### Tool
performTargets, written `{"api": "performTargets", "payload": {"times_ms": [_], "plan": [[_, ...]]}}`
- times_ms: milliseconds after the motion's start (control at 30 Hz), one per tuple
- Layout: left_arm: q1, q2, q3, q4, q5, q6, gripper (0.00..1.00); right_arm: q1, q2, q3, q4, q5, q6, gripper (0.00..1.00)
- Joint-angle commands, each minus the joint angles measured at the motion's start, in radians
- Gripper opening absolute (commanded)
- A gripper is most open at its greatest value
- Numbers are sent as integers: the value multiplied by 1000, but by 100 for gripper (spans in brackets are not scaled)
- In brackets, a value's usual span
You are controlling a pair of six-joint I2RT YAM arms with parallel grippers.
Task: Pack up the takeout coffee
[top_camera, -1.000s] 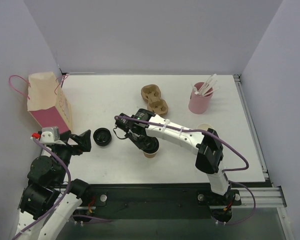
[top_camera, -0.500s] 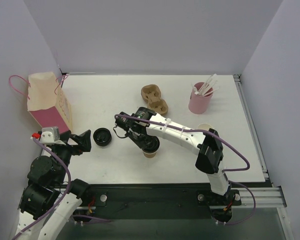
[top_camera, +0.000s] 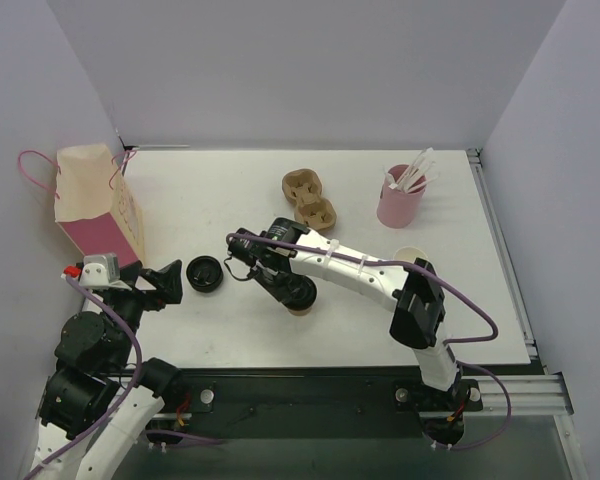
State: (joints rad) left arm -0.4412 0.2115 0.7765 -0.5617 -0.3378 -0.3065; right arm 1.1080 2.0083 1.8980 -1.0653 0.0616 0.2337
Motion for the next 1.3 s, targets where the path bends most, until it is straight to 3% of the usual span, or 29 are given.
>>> {"api": "performTargets", "payload": {"times_ms": [0, 1267], "plan": [[7, 0, 3, 6, -12, 0, 97, 1, 27, -14, -61, 0, -13, 0], [7, 3, 3, 8, -6, -2, 97, -37, 9, 6, -27, 79, -11, 4]]}}
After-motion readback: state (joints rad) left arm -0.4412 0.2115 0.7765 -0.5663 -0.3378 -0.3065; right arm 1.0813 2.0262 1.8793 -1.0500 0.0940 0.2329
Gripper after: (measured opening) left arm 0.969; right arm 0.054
